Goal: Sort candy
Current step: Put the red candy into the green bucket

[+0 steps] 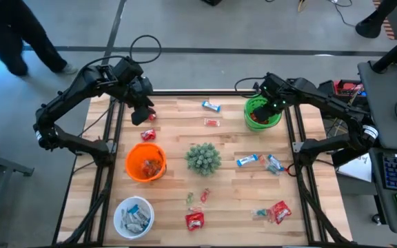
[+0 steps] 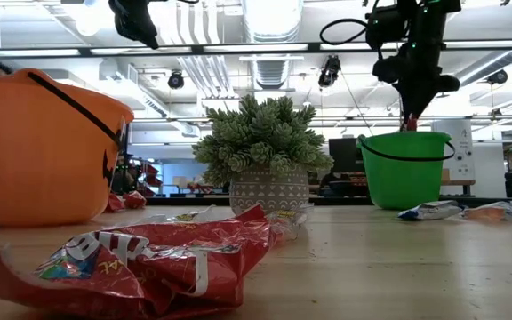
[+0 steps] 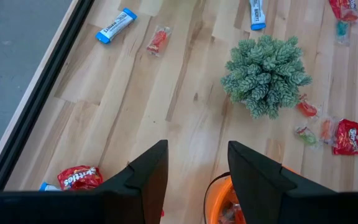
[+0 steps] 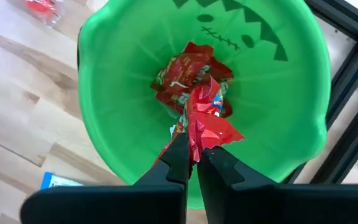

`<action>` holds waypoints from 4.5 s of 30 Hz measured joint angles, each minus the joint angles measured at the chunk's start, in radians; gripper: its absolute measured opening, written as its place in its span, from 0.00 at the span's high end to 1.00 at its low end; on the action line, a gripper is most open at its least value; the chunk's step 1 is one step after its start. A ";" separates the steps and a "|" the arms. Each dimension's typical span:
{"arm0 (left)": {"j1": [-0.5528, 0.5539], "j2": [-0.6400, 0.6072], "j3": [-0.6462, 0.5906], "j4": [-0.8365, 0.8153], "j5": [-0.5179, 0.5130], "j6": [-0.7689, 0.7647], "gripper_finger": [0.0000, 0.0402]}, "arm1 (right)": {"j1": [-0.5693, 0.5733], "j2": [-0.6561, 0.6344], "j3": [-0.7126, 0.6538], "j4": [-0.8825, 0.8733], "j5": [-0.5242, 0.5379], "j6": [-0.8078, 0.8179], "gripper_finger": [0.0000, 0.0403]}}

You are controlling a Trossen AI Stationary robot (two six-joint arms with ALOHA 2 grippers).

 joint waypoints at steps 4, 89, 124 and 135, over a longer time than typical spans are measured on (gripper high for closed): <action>0.000 0.000 0.000 0.000 0.000 0.000 0.63 | 0.000 0.000 0.000 0.000 -0.015 -0.002 0.96; 0.001 0.065 -0.001 0.001 -0.140 0.052 0.63 | 0.003 0.003 0.298 0.077 -0.172 -0.070 0.72; -0.024 0.061 0.000 -0.068 0.001 0.110 0.63 | 0.271 0.003 0.298 0.096 -0.296 0.117 0.75; -0.092 0.010 0.000 -0.090 0.133 0.105 0.63 | 0.474 0.004 0.298 0.135 -0.278 0.325 0.75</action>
